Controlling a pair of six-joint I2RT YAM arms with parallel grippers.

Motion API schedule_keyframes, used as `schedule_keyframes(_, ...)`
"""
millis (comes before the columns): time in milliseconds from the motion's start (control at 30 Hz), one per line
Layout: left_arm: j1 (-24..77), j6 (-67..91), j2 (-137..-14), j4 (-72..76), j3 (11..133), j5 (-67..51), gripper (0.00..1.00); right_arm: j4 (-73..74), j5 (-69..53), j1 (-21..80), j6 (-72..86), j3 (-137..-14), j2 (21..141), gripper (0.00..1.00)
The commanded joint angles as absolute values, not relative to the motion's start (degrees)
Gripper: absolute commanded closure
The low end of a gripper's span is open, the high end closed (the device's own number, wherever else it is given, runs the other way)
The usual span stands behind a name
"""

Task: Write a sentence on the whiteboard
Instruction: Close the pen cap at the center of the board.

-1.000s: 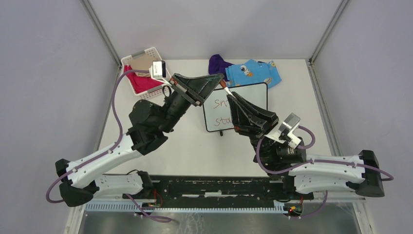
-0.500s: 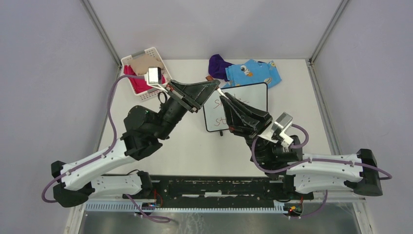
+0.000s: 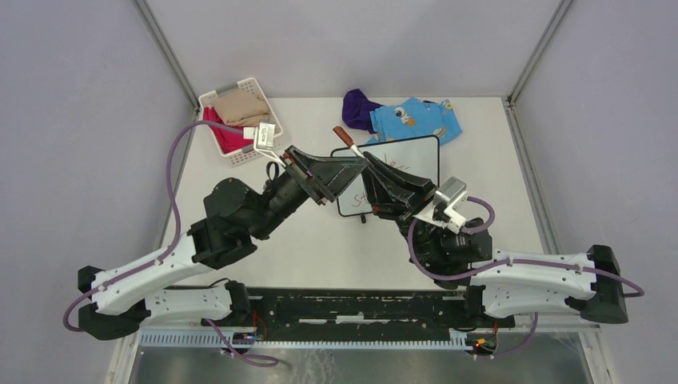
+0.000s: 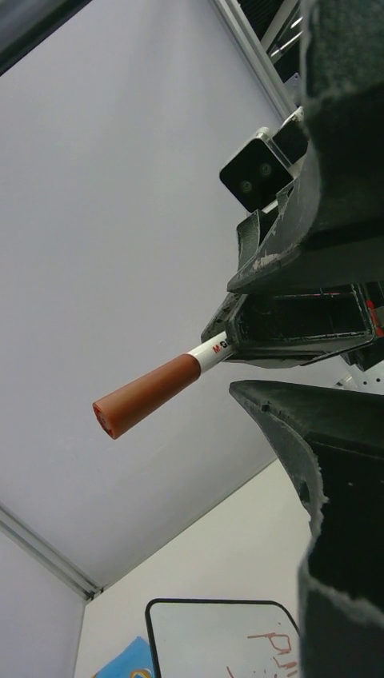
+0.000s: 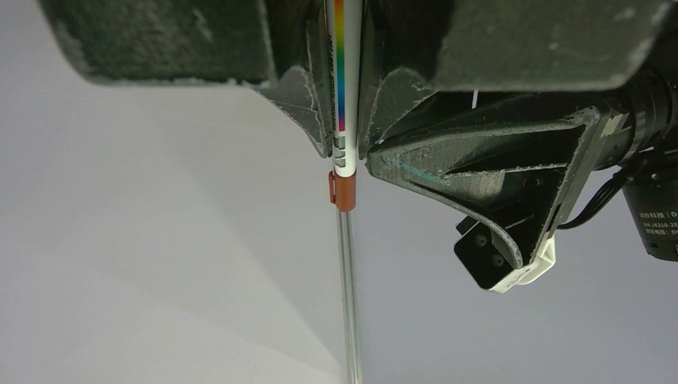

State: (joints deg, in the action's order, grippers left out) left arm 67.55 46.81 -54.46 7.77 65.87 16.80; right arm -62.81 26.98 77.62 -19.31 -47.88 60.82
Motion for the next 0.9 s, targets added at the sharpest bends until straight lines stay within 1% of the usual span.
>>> schedule_keyframes(0, 67.1, 43.7, -53.1, 8.6, 66.8, 16.4, 0.49, -65.4, 26.0, 77.6, -17.2, -47.7, 59.3, 1.00)
schedule_keyframes(167, 66.0, 45.1, -51.5, 11.4, 64.8, 17.9, 0.47, -66.9, 25.3, 77.6, -16.1, -46.5, 59.1, 1.00)
schedule_keyframes(400, 62.6, 48.9, -52.5, 13.1, 65.5, 14.6, 0.47, -67.1, 24.7, 77.6, -15.5, -46.3, 59.3, 1.00)
schedule_keyframes(667, 51.8, 62.1, -55.5, 20.0, 62.6, 0.8, 0.55, -67.2, 24.7, 77.6, -15.8, -45.8, 59.1, 1.00)
schedule_keyframes(867, 51.1, 63.9, -56.0, 23.3, 60.9, -2.1, 0.56, -67.4, 25.6, 77.5, -16.6, -45.5, 58.8, 1.00)
